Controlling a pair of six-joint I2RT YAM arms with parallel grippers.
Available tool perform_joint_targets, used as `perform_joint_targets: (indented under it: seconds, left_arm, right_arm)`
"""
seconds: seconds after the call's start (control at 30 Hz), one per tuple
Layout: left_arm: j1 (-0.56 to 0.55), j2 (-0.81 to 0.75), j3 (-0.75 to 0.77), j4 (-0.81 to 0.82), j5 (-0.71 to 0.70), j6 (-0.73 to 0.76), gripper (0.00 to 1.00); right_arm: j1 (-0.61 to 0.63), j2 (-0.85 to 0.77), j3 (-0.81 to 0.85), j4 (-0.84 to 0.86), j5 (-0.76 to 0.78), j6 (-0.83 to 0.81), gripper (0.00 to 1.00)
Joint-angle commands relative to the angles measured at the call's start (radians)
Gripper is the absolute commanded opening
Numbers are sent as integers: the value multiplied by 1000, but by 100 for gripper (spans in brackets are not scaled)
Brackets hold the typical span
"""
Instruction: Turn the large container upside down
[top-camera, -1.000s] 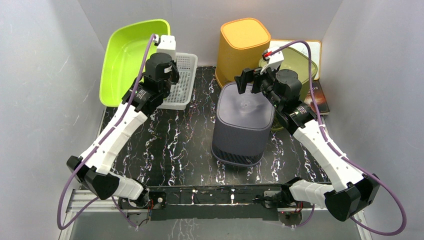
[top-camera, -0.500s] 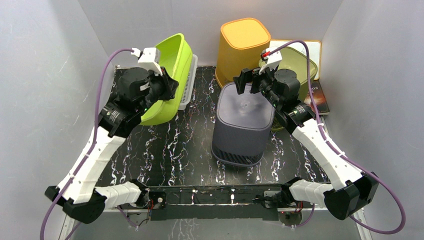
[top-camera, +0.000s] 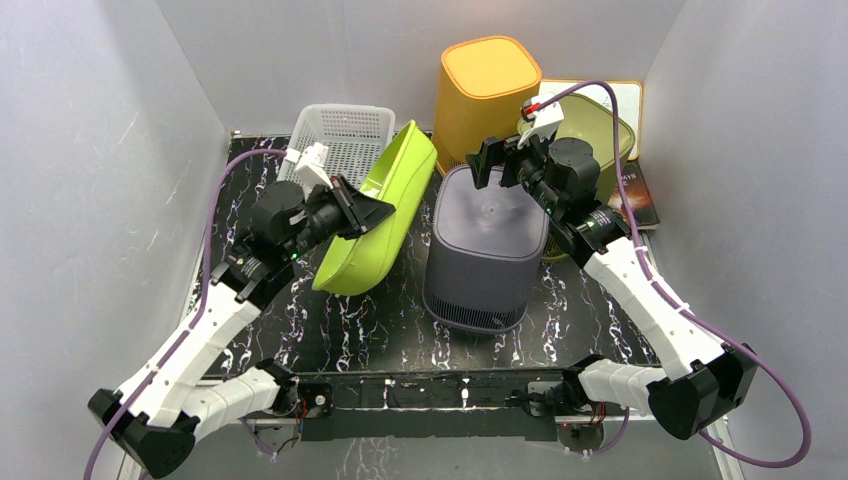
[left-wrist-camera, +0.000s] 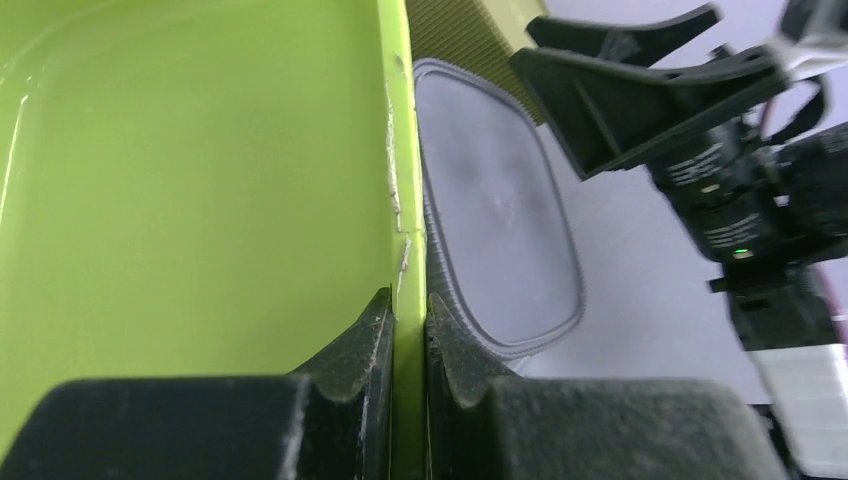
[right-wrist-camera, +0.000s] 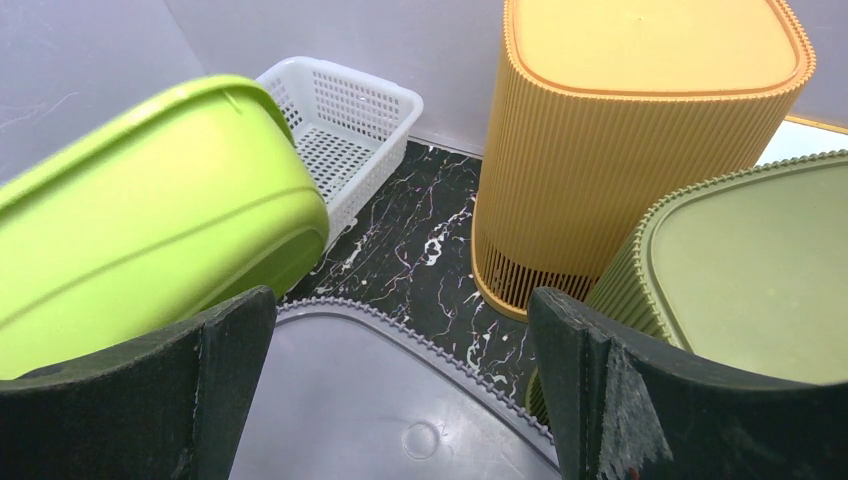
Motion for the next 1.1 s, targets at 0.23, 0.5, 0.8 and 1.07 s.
perform_joint_targets:
  seconds: [0.23, 0.5, 0.8, 1.07]
  left_arm:
    - [5, -232, -206, 219, -51, -304, 0]
    - [5, -273, -316, 211, -81, -371, 0]
    - [5, -382, -483, 278, -125, -555, 0]
    - [5, -457, -537, 221, -145, -622, 0]
  right_arm:
    - [-7, -8, 65, 30, -13, -7, 98]
    - [-7, 20, 107, -15, -45, -14, 98]
    - [-7, 40, 123, -21, -49, -20, 98]
    - [-7, 50, 131, -33, -50, -24, 98]
